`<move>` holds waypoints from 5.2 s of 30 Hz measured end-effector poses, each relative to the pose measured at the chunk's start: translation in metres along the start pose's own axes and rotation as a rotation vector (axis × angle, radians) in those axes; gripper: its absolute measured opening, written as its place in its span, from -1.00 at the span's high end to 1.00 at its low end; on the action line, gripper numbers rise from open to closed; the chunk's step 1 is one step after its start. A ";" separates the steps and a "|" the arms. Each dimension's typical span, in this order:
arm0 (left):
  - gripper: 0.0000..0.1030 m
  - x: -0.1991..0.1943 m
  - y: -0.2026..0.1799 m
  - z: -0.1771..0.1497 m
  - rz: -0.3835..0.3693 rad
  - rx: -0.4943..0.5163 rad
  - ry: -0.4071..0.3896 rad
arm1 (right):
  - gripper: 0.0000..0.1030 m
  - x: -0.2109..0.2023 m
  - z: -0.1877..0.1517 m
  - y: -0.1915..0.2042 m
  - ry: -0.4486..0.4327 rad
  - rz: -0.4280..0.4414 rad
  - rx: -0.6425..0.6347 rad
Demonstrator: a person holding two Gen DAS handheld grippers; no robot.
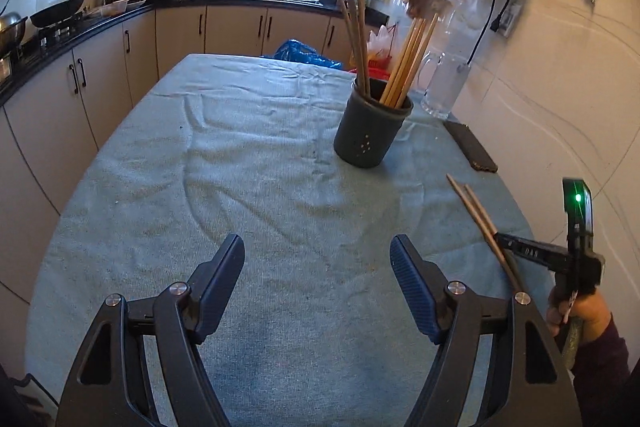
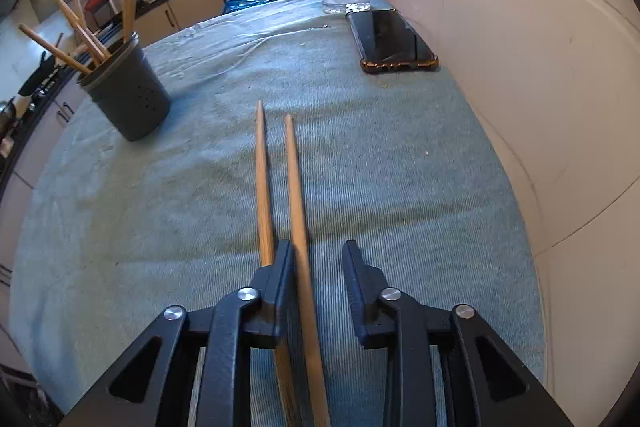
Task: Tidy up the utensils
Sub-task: 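Grasp a chopstick with the left tool while the right tool grasps another, then lift both chopsticks upright and carry them toward the black holder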
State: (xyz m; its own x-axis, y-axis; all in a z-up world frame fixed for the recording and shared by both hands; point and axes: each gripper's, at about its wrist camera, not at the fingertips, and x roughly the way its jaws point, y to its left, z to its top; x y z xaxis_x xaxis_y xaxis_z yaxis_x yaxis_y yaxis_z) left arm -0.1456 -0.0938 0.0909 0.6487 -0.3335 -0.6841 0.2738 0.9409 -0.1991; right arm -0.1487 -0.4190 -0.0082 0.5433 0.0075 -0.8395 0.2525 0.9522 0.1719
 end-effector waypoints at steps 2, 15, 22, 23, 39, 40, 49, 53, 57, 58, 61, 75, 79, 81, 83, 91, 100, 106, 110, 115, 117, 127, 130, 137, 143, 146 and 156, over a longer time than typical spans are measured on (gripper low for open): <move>-0.44 0.004 0.000 -0.002 -0.002 0.000 0.009 | 0.79 0.002 0.001 0.008 0.003 0.027 0.035; -0.44 0.022 -0.010 -0.009 -0.026 0.011 0.085 | 0.83 0.003 -0.015 0.060 -0.003 0.130 0.031; -0.44 0.070 -0.057 -0.009 -0.055 0.167 0.170 | 0.85 -0.014 -0.031 0.026 -0.074 -0.023 0.031; -0.44 0.078 -0.063 -0.009 -0.055 0.186 0.180 | 0.85 -0.016 -0.033 0.025 -0.077 -0.018 0.034; 0.86 0.132 -0.081 -0.007 -0.082 0.137 0.346 | 0.85 -0.011 -0.028 0.015 -0.068 0.100 0.082; 0.86 0.127 -0.074 -0.011 -0.101 0.088 0.365 | 0.85 -0.012 -0.029 0.014 -0.066 0.103 0.081; 0.58 0.097 -0.062 -0.028 -0.135 -0.003 0.423 | 0.77 -0.022 -0.041 0.015 -0.030 0.115 0.071; 0.44 0.108 -0.068 -0.012 -0.146 -0.002 0.464 | 0.50 -0.021 -0.036 0.016 0.013 0.155 0.046; 0.44 0.126 -0.073 0.003 -0.110 0.058 0.478 | 0.49 -0.014 -0.023 0.013 0.079 0.197 0.017; 0.44 0.131 -0.075 0.005 -0.095 0.076 0.481 | 0.49 -0.012 -0.019 0.011 0.096 0.207 0.012; 0.44 0.146 -0.077 0.013 -0.097 0.087 0.493 | 0.52 -0.004 -0.006 0.011 0.123 0.178 -0.013; 0.88 0.163 -0.092 0.024 -0.071 0.194 0.387 | 0.84 0.033 0.042 0.048 0.150 0.022 -0.205; 0.89 0.157 -0.079 0.023 -0.114 0.122 0.378 | 0.86 0.028 0.044 0.035 0.128 0.075 -0.118; 0.89 0.139 -0.076 0.027 -0.115 0.121 0.329 | 0.86 0.013 0.043 0.034 0.080 0.106 -0.113; 0.89 0.114 -0.072 0.033 -0.122 0.128 0.262 | 0.86 -0.006 0.043 0.037 0.032 0.119 -0.111; 0.89 0.024 -0.067 0.044 -0.128 0.151 0.027 | 0.86 -0.092 0.029 0.044 -0.214 0.191 -0.087; 0.88 -0.036 -0.062 0.028 -0.073 0.171 -0.109 | 0.86 -0.141 -0.003 0.071 -0.336 0.190 -0.132; 0.88 -0.057 -0.058 0.020 -0.076 0.157 -0.138 | 0.86 -0.167 -0.027 0.082 -0.391 0.159 -0.180; 0.87 -0.067 -0.057 0.014 -0.066 0.165 -0.154 | 0.86 -0.180 -0.039 0.086 -0.415 0.142 -0.200; 0.86 -0.076 -0.060 0.007 -0.030 0.196 -0.179 | 0.86 -0.191 -0.050 0.086 -0.428 0.138 -0.197; 0.86 -0.080 -0.062 0.004 -0.028 0.208 -0.186 | 0.86 -0.195 -0.053 0.084 -0.433 0.135 -0.197; 0.86 -0.089 -0.068 0.000 -0.042 0.229 -0.194 | 0.86 -0.204 -0.070 0.079 -0.469 0.105 -0.155; 0.87 -0.092 -0.067 0.000 -0.053 0.226 -0.197 | 0.86 -0.208 -0.075 0.080 -0.478 0.101 -0.149; 0.88 -0.099 -0.064 0.005 -0.051 0.215 -0.210 | 0.85 -0.212 -0.078 0.077 -0.485 0.105 -0.135; 0.88 -0.097 -0.065 0.007 -0.035 0.213 -0.205 | 0.85 -0.216 -0.076 0.072 -0.495 0.113 -0.114; 0.88 -0.097 -0.064 0.010 -0.028 0.209 -0.205 | 0.85 -0.219 -0.075 0.072 -0.502 0.110 -0.109; 0.88 -0.097 -0.059 0.024 0.025 0.206 -0.207 | 0.85 -0.230 -0.064 0.071 -0.536 0.106 -0.106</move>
State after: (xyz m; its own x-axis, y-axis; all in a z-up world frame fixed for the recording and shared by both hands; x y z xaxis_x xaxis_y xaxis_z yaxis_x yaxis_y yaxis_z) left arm -0.2077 -0.1182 0.1861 0.7821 -0.3351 -0.5254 0.3806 0.9244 -0.0230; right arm -0.3065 -0.3338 0.1640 0.8996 -0.0252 -0.4360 0.1076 0.9804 0.1653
